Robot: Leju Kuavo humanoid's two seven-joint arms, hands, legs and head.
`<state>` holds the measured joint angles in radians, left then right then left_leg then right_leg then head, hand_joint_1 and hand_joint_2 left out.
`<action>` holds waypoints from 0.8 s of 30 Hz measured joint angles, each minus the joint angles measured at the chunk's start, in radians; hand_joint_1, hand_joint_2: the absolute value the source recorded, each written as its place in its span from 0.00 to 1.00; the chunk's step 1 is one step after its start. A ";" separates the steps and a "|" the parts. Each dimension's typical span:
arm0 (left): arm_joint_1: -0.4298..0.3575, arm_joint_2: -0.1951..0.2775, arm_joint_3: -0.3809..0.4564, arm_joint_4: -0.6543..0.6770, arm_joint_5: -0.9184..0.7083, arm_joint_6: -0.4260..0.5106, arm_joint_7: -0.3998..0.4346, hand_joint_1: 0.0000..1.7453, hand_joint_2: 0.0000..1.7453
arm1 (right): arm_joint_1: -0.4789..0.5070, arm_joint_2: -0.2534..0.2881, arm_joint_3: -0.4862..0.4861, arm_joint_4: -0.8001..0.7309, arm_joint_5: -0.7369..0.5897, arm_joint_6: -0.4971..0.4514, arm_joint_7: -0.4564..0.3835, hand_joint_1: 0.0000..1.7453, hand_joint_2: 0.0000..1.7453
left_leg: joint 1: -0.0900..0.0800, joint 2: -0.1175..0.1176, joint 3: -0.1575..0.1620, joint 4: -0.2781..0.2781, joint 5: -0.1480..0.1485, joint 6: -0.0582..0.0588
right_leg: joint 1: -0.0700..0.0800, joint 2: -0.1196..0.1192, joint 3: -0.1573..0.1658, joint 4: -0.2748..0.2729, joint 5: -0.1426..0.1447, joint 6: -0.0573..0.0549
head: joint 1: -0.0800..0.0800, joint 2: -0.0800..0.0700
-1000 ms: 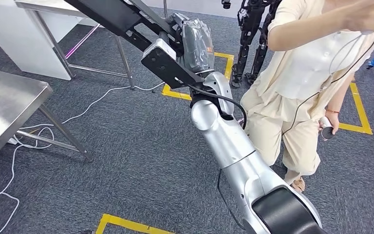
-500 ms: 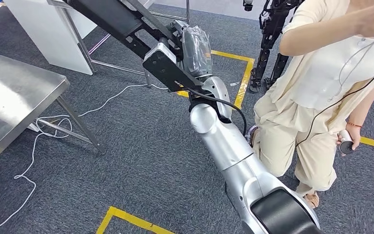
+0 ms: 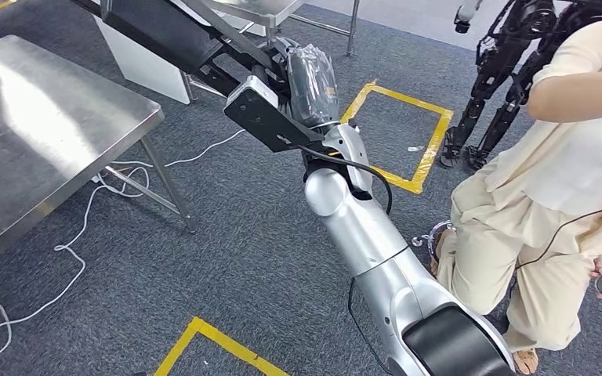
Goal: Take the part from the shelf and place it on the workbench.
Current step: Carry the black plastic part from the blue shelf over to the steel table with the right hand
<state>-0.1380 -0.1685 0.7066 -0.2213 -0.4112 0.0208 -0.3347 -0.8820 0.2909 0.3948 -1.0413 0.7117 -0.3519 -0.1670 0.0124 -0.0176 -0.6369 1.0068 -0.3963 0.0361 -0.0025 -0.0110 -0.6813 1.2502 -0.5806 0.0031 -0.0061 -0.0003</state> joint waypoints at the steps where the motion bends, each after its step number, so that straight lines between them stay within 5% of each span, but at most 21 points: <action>1: 0.001 0.000 0.001 0.000 0.000 0.001 -0.001 0.00 1.00 | 0.002 -0.003 0.000 0.002 -0.001 0.000 0.000 1.00 1.00 | 0.000 -0.013 0.000 0.000 0.000 0.000 | -0.001 0.003 -0.026 0.044 -0.009 0.002 | 0.001 0.000; 3: 0.002 0.000 0.002 0.000 0.000 0.001 -0.002 0.00 1.00 | 0.004 -0.005 0.000 0.004 -0.002 0.001 0.000 1.00 1.00 | 0.000 -0.040 0.000 0.002 0.000 -0.001 | -0.003 0.007 -0.025 0.019 0.018 0.016 | 0.001 0.000; 5: 0.003 0.000 0.002 0.000 0.000 0.001 -0.003 0.00 1.00 | 0.004 -0.006 0.000 0.004 -0.003 0.001 0.000 1.00 1.00 | 0.000 -0.064 -0.001 0.006 -0.002 -0.004 | -0.011 0.029 0.031 -0.119 0.079 0.031 | 0.002 0.000; 7: 0.004 0.000 0.002 0.000 -0.001 0.002 -0.003 0.00 1.00 | 0.004 -0.007 0.000 0.003 -0.002 0.001 0.001 1.00 1.00 | -0.001 -0.083 -0.005 0.011 -0.004 -0.014 | -0.016 0.047 0.073 -0.211 0.116 0.029 | 0.001 0.000; 9: 0.008 0.000 0.004 0.000 -0.003 0.002 -0.004 0.00 1.00 | 0.005 -0.006 0.000 0.001 0.000 0.001 0.004 1.00 1.00 | 0.002 -0.096 -0.009 0.010 -0.003 -0.026 | -0.012 0.041 0.081 -0.222 0.123 0.015 | 0.000 0.000; 12: 0.016 0.001 0.006 0.000 -0.007 0.002 -0.004 0.00 1.00 | 0.005 -0.001 0.000 -0.006 0.006 0.002 0.008 1.00 1.00 | 0.005 -0.058 -0.024 0.037 -0.023 -0.042 | -0.016 0.023 0.084 -0.229 0.130 -0.005 | -0.004 0.000; 14: 0.016 0.001 0.006 0.000 -0.008 0.002 -0.004 0.00 1.00 | 0.005 0.000 0.000 -0.010 0.008 0.004 0.011 1.00 1.00 | 0.005 -0.009 -0.072 0.142 -0.080 -0.049 | -0.015 0.008 0.087 -0.231 0.130 -0.013 | -0.008 0.000; 16: 0.016 0.001 0.006 0.000 -0.009 0.002 -0.004 0.00 1.00 | 0.008 -0.001 0.000 -0.012 0.012 0.008 0.018 1.00 1.00 | 0.008 0.007 -0.134 0.267 -0.130 -0.055 | -0.011 -0.013 0.088 -0.231 0.127 -0.018 | -0.008 0.000; 17: 0.016 0.000 0.006 0.000 -0.009 0.002 -0.004 0.00 1.00 | 0.010 -0.001 0.000 -0.012 0.016 0.010 0.022 1.00 1.00 | 0.008 0.009 -0.146 0.290 -0.131 -0.056 | -0.010 -0.023 0.088 -0.231 0.126 -0.019 | -0.009 0.000; 18: 0.017 0.000 0.007 0.000 -0.009 0.002 -0.004 0.00 1.00 | 0.011 -0.001 0.000 -0.012 0.019 0.011 0.026 1.00 1.00 | 0.009 0.013 -0.138 0.274 -0.114 -0.056 | -0.009 -0.032 0.089 -0.231 0.125 -0.020 | -0.009 0.000; 21: 0.016 0.001 0.007 0.000 -0.009 0.002 -0.004 0.00 1.00 | 0.010 -0.001 0.000 -0.017 0.028 0.011 0.030 1.00 1.00 | 0.002 0.059 -0.036 0.085 -0.032 -0.045 | -0.003 -0.057 0.093 -0.230 0.120 -0.016 | -0.009 0.000; 23: 0.014 0.001 0.007 0.000 -0.009 0.002 -0.005 0.00 1.00 | 0.008 -0.002 0.000 -0.021 0.030 0.011 0.032 1.00 1.00 | -0.007 0.080 -0.003 0.021 -0.019 -0.034 | 0.004 -0.072 0.095 -0.230 0.115 -0.009 | -0.007 0.000; 24: 0.014 0.001 0.007 0.000 -0.009 0.002 -0.005 0.00 1.00 | 0.007 -0.002 0.000 -0.021 0.031 0.011 0.033 1.00 1.00 | -0.010 0.070 -0.003 0.018 -0.019 -0.029 | 0.006 -0.081 0.096 -0.231 0.113 -0.004 | -0.006 0.000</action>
<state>-0.1244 -0.1679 0.7137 -0.2213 -0.4204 0.0225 -0.3396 -0.8748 0.2886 0.3950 -1.0627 0.7427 -0.3410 -0.1338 0.0024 0.0527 -0.6403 1.0247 -0.4156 0.0070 0.0040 -0.0917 -0.5849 1.0193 -0.4674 -0.0013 -0.0117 -0.0003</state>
